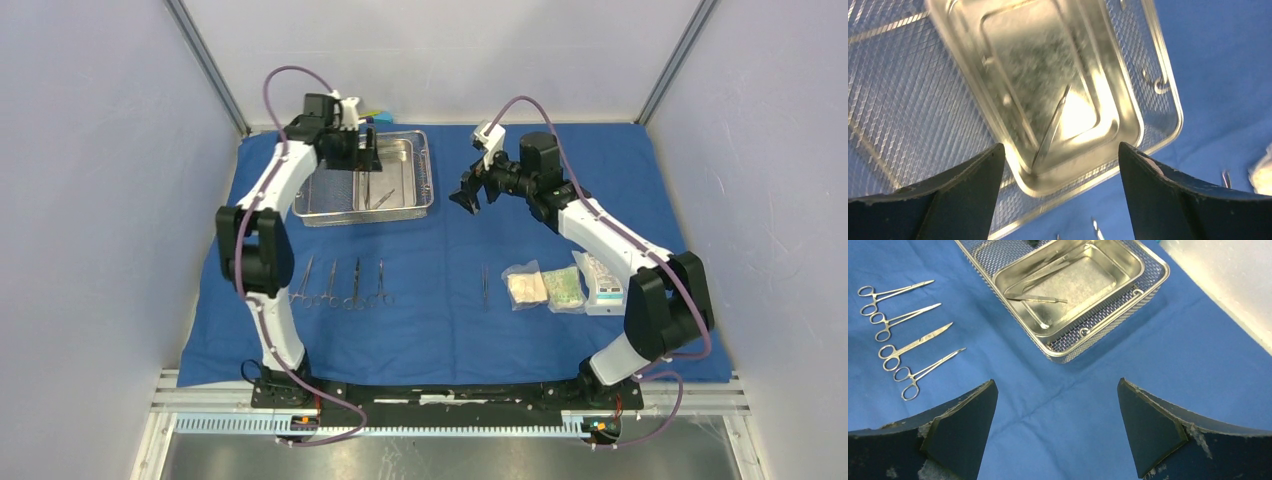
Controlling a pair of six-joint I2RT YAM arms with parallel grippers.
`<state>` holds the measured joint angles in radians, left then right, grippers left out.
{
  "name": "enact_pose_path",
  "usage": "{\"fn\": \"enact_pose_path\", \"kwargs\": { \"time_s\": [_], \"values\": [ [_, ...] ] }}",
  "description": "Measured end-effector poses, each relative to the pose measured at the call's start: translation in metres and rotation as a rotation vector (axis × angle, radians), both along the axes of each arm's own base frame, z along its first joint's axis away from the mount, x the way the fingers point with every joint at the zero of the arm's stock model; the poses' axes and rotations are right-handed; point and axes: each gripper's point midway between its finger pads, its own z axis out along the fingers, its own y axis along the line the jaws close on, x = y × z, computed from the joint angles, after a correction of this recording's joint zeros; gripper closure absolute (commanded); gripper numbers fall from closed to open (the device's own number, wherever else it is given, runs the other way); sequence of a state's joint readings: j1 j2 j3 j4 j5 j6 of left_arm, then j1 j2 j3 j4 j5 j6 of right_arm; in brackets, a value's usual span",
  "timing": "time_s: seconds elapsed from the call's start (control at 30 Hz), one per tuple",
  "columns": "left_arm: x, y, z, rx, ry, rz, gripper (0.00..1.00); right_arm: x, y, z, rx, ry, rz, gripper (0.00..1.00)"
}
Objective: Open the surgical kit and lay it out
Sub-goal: Pick up the medical item from the container.
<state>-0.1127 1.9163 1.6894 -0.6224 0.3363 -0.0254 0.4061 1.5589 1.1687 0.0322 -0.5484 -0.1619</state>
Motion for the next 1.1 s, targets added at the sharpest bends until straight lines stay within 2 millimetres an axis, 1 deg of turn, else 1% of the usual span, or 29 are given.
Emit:
{"fn": "enact_pose_path", "kwargs": {
  "time_s": [0.07, 0.13, 0.23, 0.33, 0.43, 0.53, 0.6, 0.77, 1.0, 1.1],
  "values": [
    [0.018, -0.021, -0.007, 0.023, -0.002, -0.026, 0.19, 0.0, 0.0, -0.007, -0.009, 0.017, 0.001, 0.02],
    [0.03, -0.035, -0.02, 0.051, 0.012, -0.037, 0.23, 0.0, 0.0, -0.013, -0.02, 0.031, 0.003, 0.02],
    [0.044, -0.049, -0.042, 0.095, 0.045, -0.044, 0.25, -0.002, -0.002, -0.021, -0.044, 0.046, 0.009, 0.02],
    [0.057, -0.051, -0.066, 0.145, 0.086, -0.028, 0.24, -0.004, -0.004, -0.027, -0.068, 0.053, 0.018, 0.02],
    [0.065, -0.043, -0.086, 0.194, 0.123, 0.0, 0.24, -0.006, -0.005, -0.031, -0.087, 0.054, 0.026, 0.02],
    [0.063, -0.032, -0.101, 0.243, 0.165, 0.027, 0.24, -0.008, -0.007, -0.035, -0.107, 0.058, 0.034, 0.02],
    [0.059, -0.027, -0.106, 0.267, 0.19, 0.037, 0.23, -0.009, -0.008, -0.039, -0.117, 0.064, 0.039, 0.02],
    [0.052, -0.016, -0.11, 0.306, 0.22, 0.058, 0.22, -0.01, -0.009, -0.048, -0.139, 0.083, 0.047, 0.02],
    [0.04, -0.008, -0.119, 0.337, 0.271, 0.064, 0.21, -0.012, -0.01, -0.051, -0.149, 0.086, 0.054, 0.02],
    [0.037, -0.006, -0.123, 0.339, 0.285, 0.066, 0.19, -0.013, -0.01, -0.052, -0.153, 0.088, 0.058, 0.02]
  ]
}}
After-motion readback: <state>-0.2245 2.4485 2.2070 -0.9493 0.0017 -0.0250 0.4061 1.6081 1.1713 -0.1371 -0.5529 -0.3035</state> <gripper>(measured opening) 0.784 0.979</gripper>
